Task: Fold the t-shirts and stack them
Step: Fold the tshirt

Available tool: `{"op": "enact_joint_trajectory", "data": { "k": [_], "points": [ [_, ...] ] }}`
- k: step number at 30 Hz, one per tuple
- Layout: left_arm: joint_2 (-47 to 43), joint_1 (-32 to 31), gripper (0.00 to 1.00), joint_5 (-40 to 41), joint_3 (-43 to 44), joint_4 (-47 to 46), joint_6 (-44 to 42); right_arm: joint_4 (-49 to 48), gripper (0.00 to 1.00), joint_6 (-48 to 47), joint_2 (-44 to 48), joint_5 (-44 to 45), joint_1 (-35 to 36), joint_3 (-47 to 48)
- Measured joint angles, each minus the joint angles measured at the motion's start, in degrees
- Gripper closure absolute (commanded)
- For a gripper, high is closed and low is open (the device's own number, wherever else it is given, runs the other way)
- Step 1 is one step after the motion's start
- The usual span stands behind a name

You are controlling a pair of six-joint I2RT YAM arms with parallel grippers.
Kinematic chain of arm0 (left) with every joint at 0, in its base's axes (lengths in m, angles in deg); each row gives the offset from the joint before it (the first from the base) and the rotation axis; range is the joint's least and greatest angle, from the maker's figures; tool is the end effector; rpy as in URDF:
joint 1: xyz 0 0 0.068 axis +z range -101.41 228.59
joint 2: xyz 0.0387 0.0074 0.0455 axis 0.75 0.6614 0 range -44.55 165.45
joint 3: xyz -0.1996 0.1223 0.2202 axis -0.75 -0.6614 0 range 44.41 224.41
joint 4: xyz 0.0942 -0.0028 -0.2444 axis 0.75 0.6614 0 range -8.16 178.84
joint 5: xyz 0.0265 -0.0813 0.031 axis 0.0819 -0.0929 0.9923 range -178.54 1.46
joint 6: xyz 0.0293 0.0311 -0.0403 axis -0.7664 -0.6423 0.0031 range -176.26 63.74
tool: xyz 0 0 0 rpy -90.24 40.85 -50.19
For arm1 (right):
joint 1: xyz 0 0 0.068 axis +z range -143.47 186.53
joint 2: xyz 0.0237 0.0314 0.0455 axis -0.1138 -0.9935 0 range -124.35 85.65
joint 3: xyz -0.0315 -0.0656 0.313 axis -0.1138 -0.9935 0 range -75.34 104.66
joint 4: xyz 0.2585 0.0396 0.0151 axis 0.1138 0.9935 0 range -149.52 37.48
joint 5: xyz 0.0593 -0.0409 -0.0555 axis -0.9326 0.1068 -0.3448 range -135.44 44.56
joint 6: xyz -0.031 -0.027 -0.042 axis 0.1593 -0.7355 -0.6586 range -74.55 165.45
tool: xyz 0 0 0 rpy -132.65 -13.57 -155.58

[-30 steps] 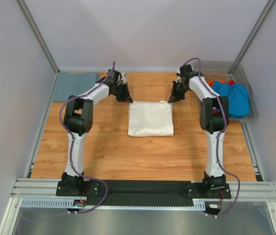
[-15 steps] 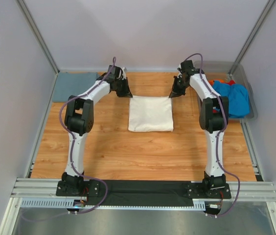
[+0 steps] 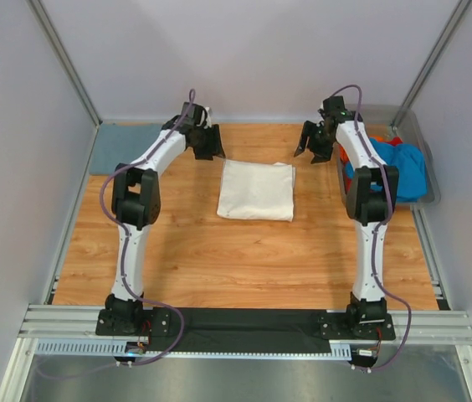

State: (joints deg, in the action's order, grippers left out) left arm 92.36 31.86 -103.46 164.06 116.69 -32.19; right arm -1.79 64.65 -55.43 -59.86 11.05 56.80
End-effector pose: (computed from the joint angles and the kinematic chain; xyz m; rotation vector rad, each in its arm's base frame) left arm 0.5449 -0.1752 0.2215 -0.0487 2.5437 -0.6159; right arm 0.5592 0.0548 0.2260 0.2813 2.7455 0.4586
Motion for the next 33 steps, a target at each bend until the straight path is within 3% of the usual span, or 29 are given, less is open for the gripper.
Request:
{"op": "enact_joint_trajectory", "data": {
  "k": [1, 2, 4, 6, 8, 11, 14, 19, 22, 29, 32, 33],
  "points": [
    [-2.21, 0.07, 0.49, -0.48, -1.44, 0.09, 0.22, -0.35, 0.33, 0.02, 2.27, -0.20, -0.07, -2.21],
    [-4.74, 0.04, 0.63, -1.60, -3.45, -0.72, 0.63, -1.64, 0.40, 0.31, 5.99, -1.14, -0.04, -6.56],
    [-10.58, -0.17, 0.79, -5.31, -8.57, -3.93, 2.05, -4.09, 0.50, 1.66, 14.01, -5.35, 0.20, -16.26],
    [-15.19, -0.90, 0.88, -9.44, -12.57, -7.41, 4.04, -7.15, 0.79, 3.65, 21.53, -10.97, 0.87, -25.38],
    [-17.33, -2.05, 0.92, -13.40, -15.87, -12.57, 6.75, -10.38, 0.99, 5.22, 25.46, -16.41, 1.99, -30.82],
    [-17.09, -4.52, 0.97, -18.69, -21.86, -20.59, 11.89, -16.15, 1.00, 7.50, 26.67, -24.87, 4.52, -36.89],
    [-12.02, -6.71, 1.00, -21.46, -24.57, -22.93, 15.45, -19.06, 1.00, 8.04, 24.28, -31.15, 6.75, -41.35],
    [-1.25, -7.39, 1.00, -23.89, -20.00, -16.59, 16.44, -20.79, 1.00, 7.30, 17.77, -36.81, 7.85, -44.81],
    [0.35, -6.91, 1.00, -21.77, -14.73, -12.41, 13.81, -21.24, 1.00, 6.23, 16.20, -37.42, 7.26, -47.76],
    [0.13, -6.82, 1.00, -20.94, -14.01, -9.16, 10.62, -18.93, 1.00, 1.84, 18.12, -36.06, 4.87, -52.92],
    [-1.42, -6.86, 0.84, -20.33, -15.32, -7.87, 9.03, -15.47, 1.00, -0.09, 20.98, -32.94, 4.37, -53.00],
    [-2.49, -6.86, 0.72, -20.04, -16.59, -7.63, 8.66, -14.53, 1.00, -0.44, 22.25, -32.20, 4.35, -52.94]
  ]
}}
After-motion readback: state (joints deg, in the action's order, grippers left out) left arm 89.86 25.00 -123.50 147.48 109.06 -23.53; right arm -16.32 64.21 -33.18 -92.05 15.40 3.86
